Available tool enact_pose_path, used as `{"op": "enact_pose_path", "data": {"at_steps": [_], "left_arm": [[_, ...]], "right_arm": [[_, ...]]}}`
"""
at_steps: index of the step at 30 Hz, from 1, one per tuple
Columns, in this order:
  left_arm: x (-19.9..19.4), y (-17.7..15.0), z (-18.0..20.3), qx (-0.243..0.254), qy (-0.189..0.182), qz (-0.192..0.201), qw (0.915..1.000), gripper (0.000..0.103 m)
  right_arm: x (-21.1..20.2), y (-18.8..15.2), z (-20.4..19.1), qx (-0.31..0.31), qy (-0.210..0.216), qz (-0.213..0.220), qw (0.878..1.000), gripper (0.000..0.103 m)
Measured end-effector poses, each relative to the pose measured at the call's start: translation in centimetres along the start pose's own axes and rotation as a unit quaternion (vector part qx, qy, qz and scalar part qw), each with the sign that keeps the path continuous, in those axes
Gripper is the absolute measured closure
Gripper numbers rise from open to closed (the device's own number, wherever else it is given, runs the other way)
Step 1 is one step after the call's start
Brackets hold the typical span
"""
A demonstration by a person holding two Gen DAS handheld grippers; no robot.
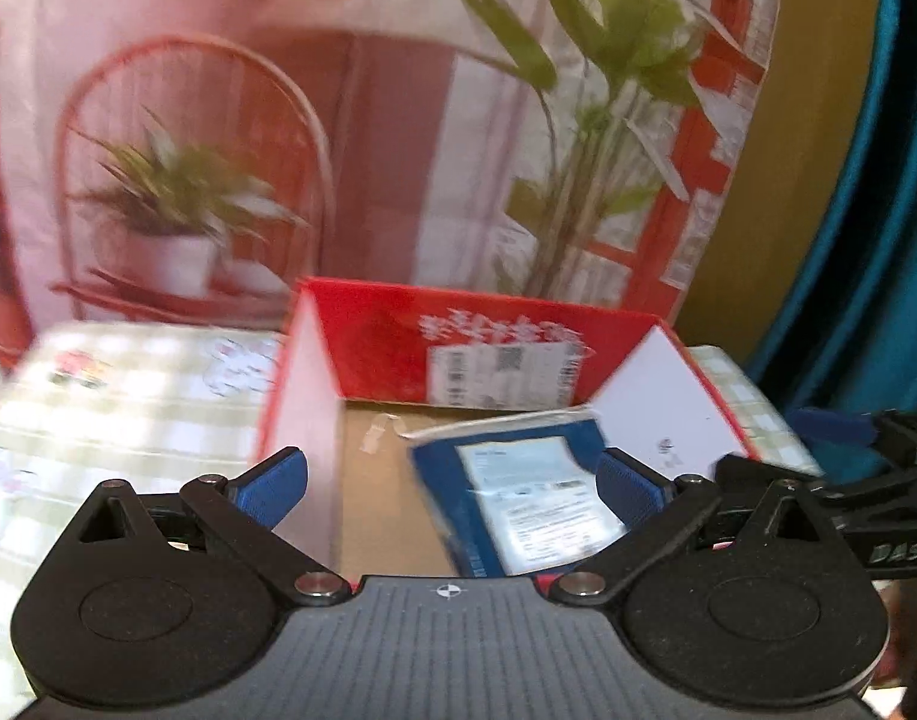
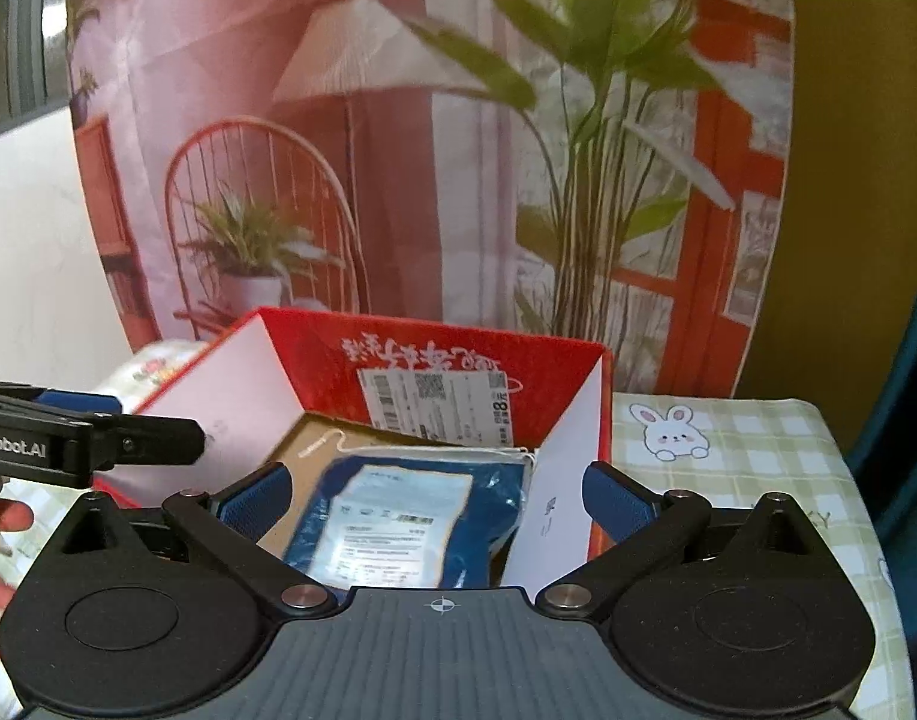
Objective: Organize soft objects
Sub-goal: 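Open both grippers and withdraw them from the box, then move both grippers over the orange floral cloth on the pile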
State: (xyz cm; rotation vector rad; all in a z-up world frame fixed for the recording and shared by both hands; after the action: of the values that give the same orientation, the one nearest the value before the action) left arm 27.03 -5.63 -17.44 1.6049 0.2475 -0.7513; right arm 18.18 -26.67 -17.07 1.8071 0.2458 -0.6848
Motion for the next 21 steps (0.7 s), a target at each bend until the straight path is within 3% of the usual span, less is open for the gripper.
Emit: {"op": "enact_pose_path", "data": {"at_steps": [3, 6, 9, 17, 21], "left_arm": [[-2.2, -0.7, 0.2, 0.02, 0.033, 0.005, 0.9993, 0.0], [-4.6, -2.0, 0.4, 0.044, 0.038, 0.016, 0.9982, 0.0], [-6.2, -4.1, 0.3, 0.059, 0.041, 0.001, 0.9974, 0.0], [-8.9, -10.7, 1.1, 0.067, 0.024, -0.049, 0.9962, 0.0], [-9.2, -13.3, 1.3, 0.052, 0.014, -0.071, 0.996, 0.0]], "right_arm": [[-2.1, -0.7, -0.6, 0.003, -0.005, 0.034, 0.999, 0.0], [-3.8, -2.1, -1.5, 0.004, -0.011, 0.052, 0.999, 0.0], [-5.5, -4.0, -2.4, -0.007, 0.0, 0.056, 0.998, 0.0], [-8.6, -9.7, -3.8, -0.005, 0.012, 0.031, 0.999, 0.0], [-8.7, -12.9, -4.2, 0.006, 0.025, -0.016, 1.0, 0.0]]}}
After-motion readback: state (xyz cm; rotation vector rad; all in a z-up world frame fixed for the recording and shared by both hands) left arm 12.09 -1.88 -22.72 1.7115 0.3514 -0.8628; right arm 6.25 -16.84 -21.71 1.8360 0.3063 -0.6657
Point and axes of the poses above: each gripper's, at about its wrist camera, not at the fingertips, and x roughly the way its jaws point, z to its right, y to its top, the point moved 4 cm from there along x, roughly the way its jaws point, and after that the axes turned 9 degrees about x, right-handed, at the moved point
